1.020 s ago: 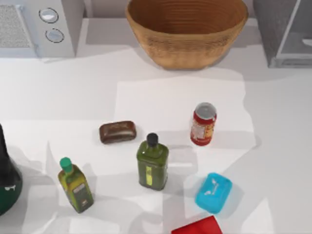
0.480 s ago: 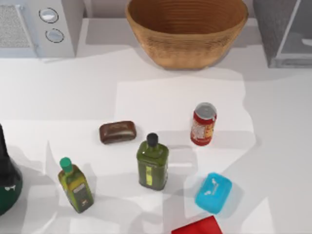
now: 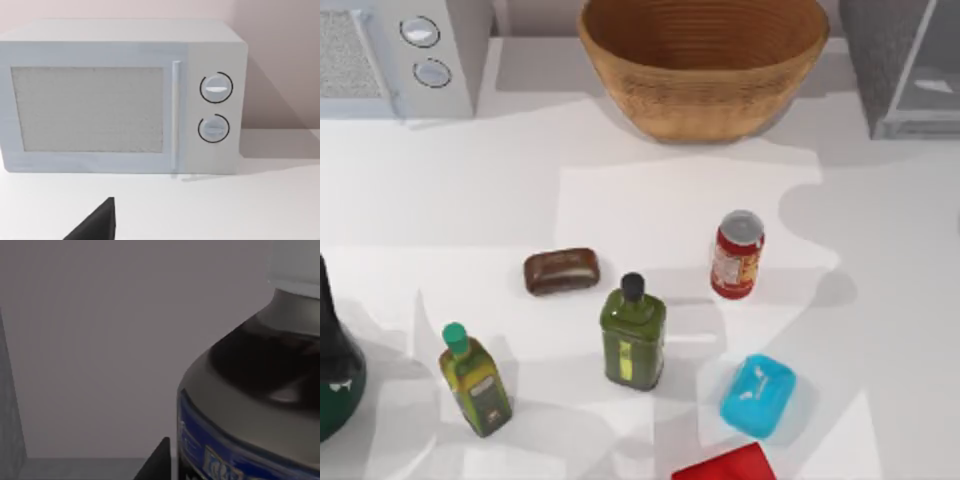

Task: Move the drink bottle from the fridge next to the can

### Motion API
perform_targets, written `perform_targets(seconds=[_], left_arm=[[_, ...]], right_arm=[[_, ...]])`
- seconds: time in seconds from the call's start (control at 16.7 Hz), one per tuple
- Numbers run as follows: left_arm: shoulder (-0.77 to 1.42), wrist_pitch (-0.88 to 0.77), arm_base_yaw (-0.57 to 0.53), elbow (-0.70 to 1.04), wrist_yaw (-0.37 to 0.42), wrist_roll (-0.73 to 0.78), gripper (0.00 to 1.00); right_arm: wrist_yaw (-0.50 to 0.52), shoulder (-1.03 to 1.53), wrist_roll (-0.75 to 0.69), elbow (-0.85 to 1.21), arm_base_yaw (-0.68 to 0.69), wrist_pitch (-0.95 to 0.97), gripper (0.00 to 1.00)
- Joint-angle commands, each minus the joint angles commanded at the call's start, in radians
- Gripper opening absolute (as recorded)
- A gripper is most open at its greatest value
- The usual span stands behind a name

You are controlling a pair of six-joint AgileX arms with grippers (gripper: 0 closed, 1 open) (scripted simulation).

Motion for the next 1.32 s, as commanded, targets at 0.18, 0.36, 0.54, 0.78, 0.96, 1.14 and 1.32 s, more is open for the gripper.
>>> perform_targets(seconds=[0.18, 0.36, 0.54, 0.78, 0.96, 1.14, 1.32], left_arm=[[0.000, 0.000, 0.000, 0.000, 0.000, 0.000, 1.00], [0.000, 0.000, 0.000, 0.000, 0.000, 0.000, 1.00], [0.000, 0.000, 0.000, 0.000, 0.000, 0.000, 1.00], [0.000, 0.000, 0.000, 0.000, 0.000, 0.000, 1.00], [0.000, 0.000, 0.000, 0.000, 0.000, 0.000, 1.00], [0.000, 0.000, 0.000, 0.000, 0.000, 0.000, 1.00], [0.000, 0.000, 0.000, 0.000, 0.000, 0.000, 1.00]], right_arm=[[0.002, -0.018, 0.000, 0.007, 0.000, -0.028, 0.00], [0.001, -0.016, 0.002, 0.001, -0.001, -0.024, 0.00], [-0.007, -0.073, 0.004, -0.067, -0.015, 0.003, 0.00], [-0.037, -0.211, 0.006, -0.298, -0.043, 0.073, 0.00], [-0.064, -0.329, 0.005, -0.498, -0.064, 0.133, 0.00], [-0.084, -0.417, 0.004, -0.613, -0.080, 0.180, 0.00], [-0.089, -0.437, 0.004, -0.636, -0.084, 0.192, 0.00]])
